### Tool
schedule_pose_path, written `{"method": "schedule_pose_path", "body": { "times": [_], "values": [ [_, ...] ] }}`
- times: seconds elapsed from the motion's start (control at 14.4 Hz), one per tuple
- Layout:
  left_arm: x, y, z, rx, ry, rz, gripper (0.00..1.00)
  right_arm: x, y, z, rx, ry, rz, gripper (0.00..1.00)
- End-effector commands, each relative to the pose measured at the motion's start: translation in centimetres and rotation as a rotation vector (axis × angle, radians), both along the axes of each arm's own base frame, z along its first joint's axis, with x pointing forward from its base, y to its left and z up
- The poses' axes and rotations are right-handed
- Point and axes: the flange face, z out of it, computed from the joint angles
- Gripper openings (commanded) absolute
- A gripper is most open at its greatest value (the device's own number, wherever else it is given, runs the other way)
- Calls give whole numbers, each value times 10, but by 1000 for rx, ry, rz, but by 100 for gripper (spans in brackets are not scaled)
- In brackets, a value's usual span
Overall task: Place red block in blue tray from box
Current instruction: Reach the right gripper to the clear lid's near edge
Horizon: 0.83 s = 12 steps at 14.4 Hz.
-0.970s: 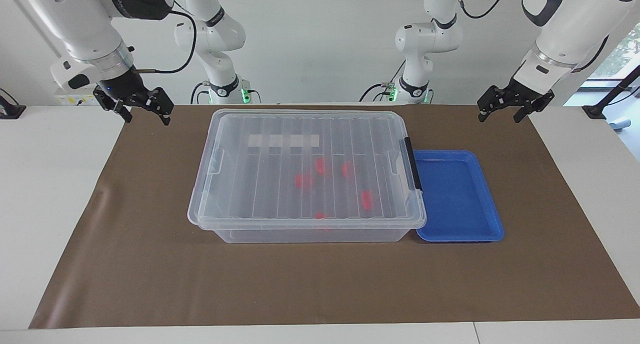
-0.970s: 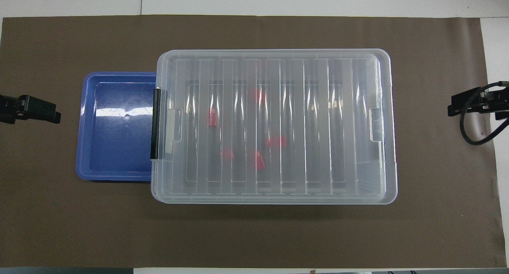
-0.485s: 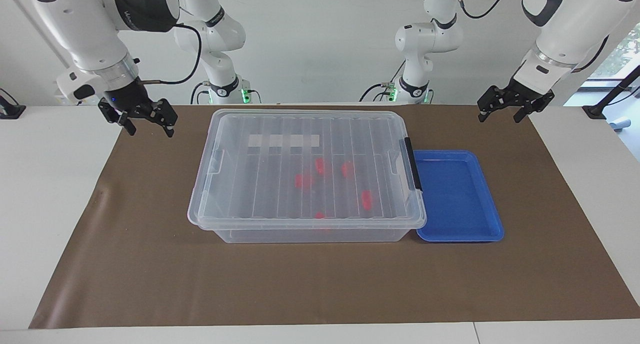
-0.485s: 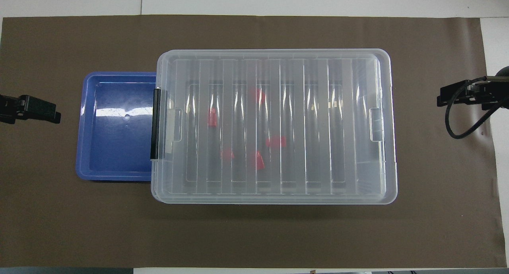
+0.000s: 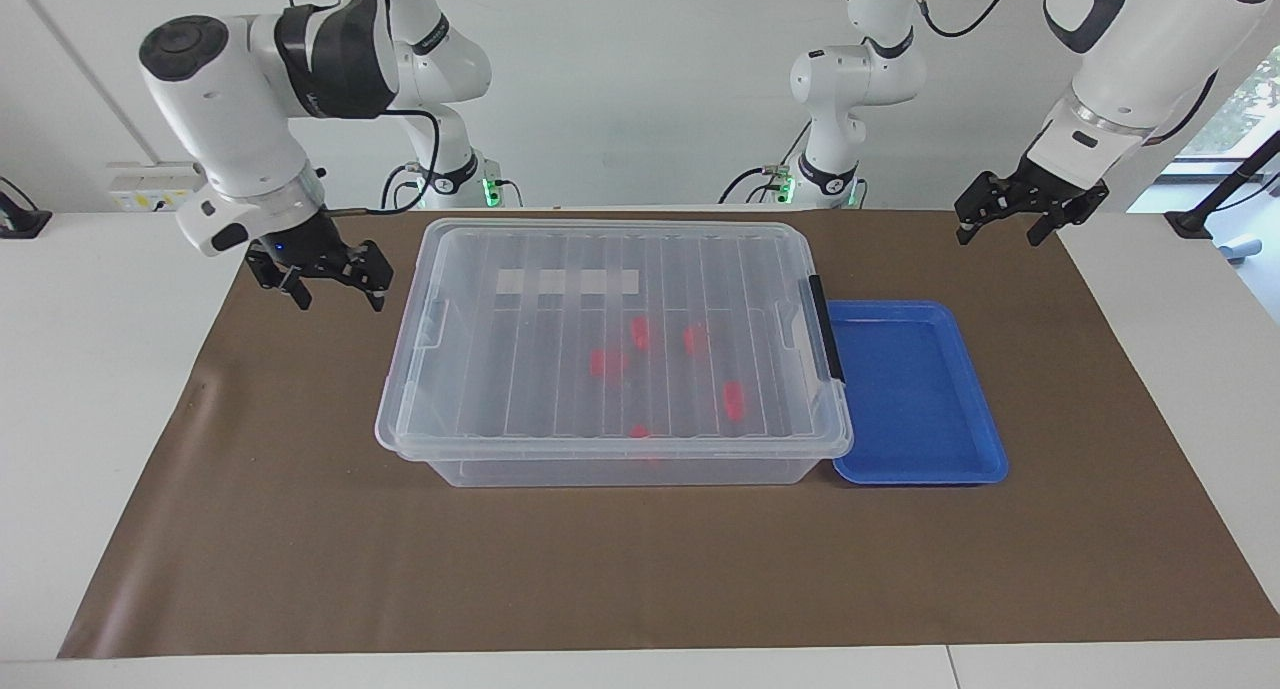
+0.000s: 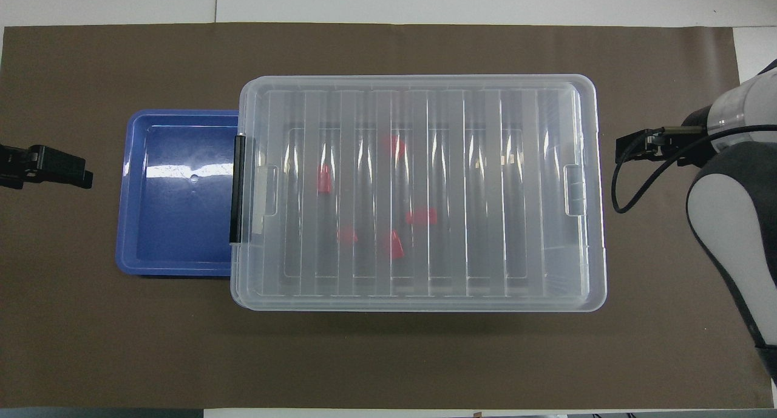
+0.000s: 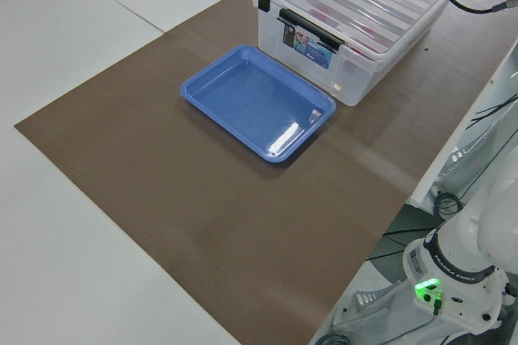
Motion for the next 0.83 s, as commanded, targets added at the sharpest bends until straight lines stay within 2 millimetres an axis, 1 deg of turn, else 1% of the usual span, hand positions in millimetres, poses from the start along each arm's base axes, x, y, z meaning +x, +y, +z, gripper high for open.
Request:
{"method": "schedule_pose_path", "body": {
  "times": [0.0, 0.35, 0.48, 0.55, 0.62, 0.69, 0.76],
  "values": [
    [-6, 0, 2, -7, -6, 14, 100, -5, 0, -19, 15, -3, -20, 100],
    [-6, 0, 2, -7, -6, 14, 100, -16, -7, -48, 13, 12, -25, 100],
    [-6, 0, 2, -7, -6, 14, 100, -19, -6, -54, 14, 4, -26, 100],
    [-6, 0, 2, -7, -6, 14, 100, -20, -9, -54, 14, 6, -26, 100],
    [-6, 0, 2, -7, -6, 14, 100, -20, -17, -54, 13, 8, -29, 100],
    [-6, 0, 2, -7, -6, 14, 100, -21, -29, -57, 13, 11, -24, 100],
    [-6, 0, 2, -7, -6, 14, 100, -23, -31, -59, 12, 12, -5, 100]
  ]
}}
